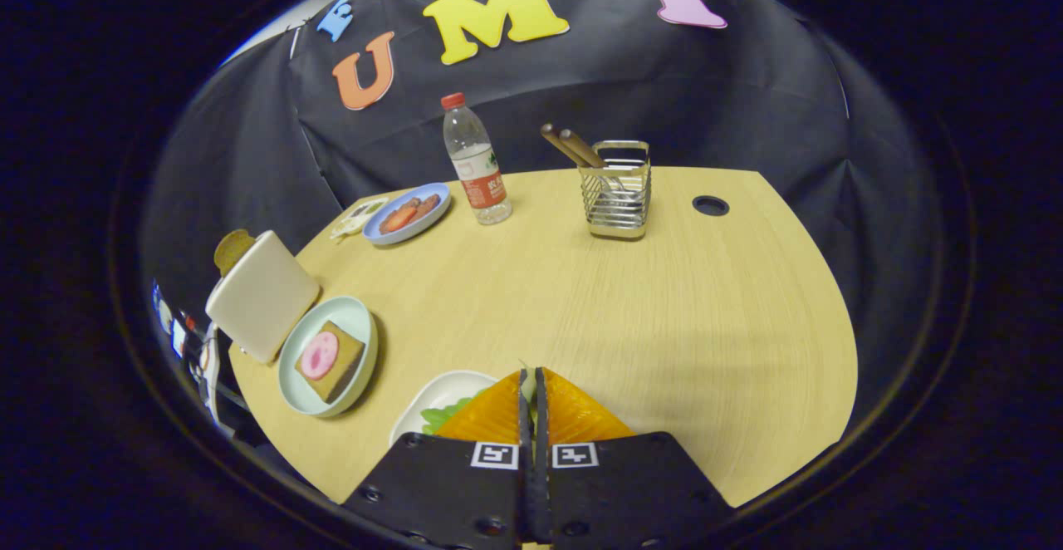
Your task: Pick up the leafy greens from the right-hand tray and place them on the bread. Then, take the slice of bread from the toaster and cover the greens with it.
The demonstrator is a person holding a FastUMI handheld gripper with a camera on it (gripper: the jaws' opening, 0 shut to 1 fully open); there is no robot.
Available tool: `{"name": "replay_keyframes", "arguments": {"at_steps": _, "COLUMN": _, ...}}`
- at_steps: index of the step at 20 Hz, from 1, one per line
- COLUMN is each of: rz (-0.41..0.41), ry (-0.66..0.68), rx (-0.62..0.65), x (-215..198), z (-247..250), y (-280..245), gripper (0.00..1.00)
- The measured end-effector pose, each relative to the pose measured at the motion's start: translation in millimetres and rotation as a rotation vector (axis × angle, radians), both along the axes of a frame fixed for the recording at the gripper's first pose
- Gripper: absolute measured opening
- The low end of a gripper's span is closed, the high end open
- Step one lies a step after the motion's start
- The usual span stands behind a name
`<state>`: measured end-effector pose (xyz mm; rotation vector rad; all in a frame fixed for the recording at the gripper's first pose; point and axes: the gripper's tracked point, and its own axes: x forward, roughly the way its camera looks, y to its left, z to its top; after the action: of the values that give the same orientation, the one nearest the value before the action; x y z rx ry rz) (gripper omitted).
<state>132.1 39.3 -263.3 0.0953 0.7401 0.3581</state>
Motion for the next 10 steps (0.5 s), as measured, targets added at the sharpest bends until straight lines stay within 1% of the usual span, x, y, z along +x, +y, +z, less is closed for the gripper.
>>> {"name": "replay_keyframes", "arguments": {"at_steps": 3, "rz": -0.002, "ry": -0.025, "rx": 0.039, "x": -10.0, "z": 32.9, "y": 12.1, "gripper": 0.0}}
{"name": "replay_keyframes", "arguments": {"at_steps": 7, "rz": -0.011, "ry": -0.062, "rx": 0.055, "x": -20.8, "z": 76.7, "y": 33.9, "gripper": 0.0}}
{"name": "replay_keyframes", "arguments": {"at_steps": 10, "rz": -0.013, "ry": -0.071, "rx": 0.079, "x": -31.4, "z": 107.8, "y": 63.1, "gripper": 0.0}}
